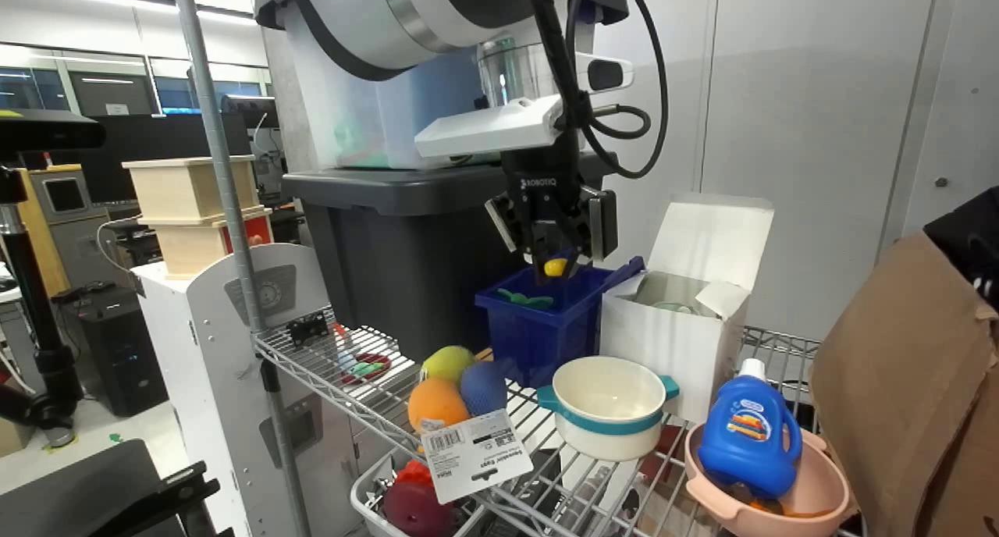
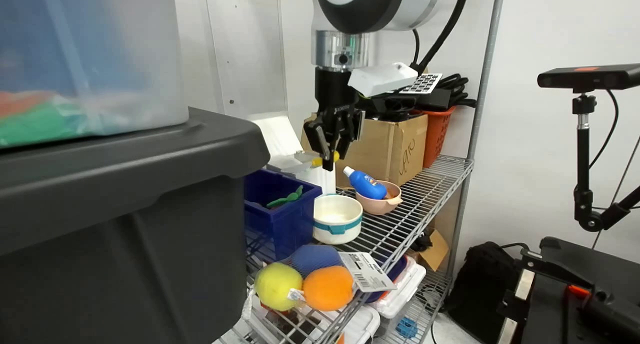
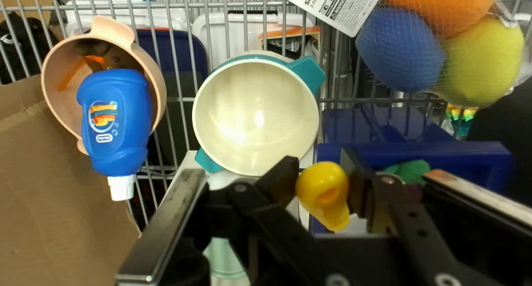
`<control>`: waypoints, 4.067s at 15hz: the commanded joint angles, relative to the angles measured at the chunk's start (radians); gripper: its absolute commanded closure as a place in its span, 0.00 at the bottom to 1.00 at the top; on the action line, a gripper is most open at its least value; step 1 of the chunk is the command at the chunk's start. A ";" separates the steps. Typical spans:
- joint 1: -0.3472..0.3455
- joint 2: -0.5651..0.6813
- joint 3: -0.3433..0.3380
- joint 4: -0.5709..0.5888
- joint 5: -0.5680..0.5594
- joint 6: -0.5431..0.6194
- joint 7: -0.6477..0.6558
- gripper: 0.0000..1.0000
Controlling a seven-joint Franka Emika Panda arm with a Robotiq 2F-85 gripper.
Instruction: Remove the yellow ball from the white pot and place it inside the blue storage bin
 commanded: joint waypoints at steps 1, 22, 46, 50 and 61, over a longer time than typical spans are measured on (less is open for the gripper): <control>0.006 -0.010 0.002 -0.017 0.020 0.016 -0.012 0.91; -0.015 -0.037 -0.020 -0.055 0.007 0.021 -0.032 0.00; -0.009 -0.459 -0.041 -0.571 -0.110 0.098 -0.080 0.00; -0.008 -0.513 -0.028 -0.613 -0.160 0.066 -0.028 0.00; -0.018 -0.595 -0.002 -0.633 -0.187 -0.079 0.025 0.00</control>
